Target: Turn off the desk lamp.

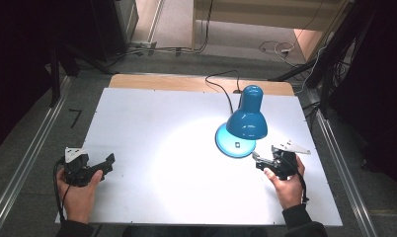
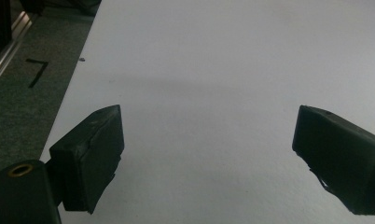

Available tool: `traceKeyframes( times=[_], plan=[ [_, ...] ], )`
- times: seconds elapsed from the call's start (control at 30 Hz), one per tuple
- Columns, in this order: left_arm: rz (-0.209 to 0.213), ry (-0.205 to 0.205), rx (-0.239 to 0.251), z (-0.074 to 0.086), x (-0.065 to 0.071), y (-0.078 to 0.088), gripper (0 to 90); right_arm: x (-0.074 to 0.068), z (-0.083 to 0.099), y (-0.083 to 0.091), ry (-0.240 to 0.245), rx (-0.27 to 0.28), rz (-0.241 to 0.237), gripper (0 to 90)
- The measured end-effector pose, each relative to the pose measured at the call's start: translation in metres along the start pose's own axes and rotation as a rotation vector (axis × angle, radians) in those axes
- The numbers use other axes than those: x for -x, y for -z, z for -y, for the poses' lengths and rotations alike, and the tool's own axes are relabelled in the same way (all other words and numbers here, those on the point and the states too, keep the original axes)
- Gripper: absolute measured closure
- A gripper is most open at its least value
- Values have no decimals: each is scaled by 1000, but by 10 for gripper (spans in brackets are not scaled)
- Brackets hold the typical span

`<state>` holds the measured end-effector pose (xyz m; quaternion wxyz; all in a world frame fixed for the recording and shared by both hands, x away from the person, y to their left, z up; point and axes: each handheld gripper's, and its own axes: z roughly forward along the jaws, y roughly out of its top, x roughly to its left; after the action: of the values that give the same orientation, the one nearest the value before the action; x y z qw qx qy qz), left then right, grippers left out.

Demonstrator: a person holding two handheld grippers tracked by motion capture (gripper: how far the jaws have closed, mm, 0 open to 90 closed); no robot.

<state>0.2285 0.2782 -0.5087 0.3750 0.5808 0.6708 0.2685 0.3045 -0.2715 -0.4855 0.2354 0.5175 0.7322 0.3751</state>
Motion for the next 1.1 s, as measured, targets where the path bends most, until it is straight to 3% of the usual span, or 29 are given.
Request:
traceKeyframes(
  times=[0.2,0.43,0.57,0.67,0.7,0.73,0.83,1.1],
  plan=[
    [2,0,-2,0,0,0,100,-4,-1,-4,8,2,2,235],
    [3,0,-5,0,0,0,100,-14,-1,-11,49,50,1,408],
    [3,-1,-5,0,0,0,100,-17,-1,-16,48,63,-9,490],
    [3,-1,-5,0,0,0,100,-19,-1,-18,45,83,-26,614],
    [3,0,-5,0,0,0,100,-20,-2,-19,39,93,-45,706],
    [3,0,-5,0,0,0,100,-20,-2,-19,39,93,-45,706],
    [4,-1,-4,0,0,0,100,-23,-3,-22,40,105,-72,832],
    [5,0,-4,0,0,0,101,-30,-4,-31,48,100,-97,875]
  ],
)
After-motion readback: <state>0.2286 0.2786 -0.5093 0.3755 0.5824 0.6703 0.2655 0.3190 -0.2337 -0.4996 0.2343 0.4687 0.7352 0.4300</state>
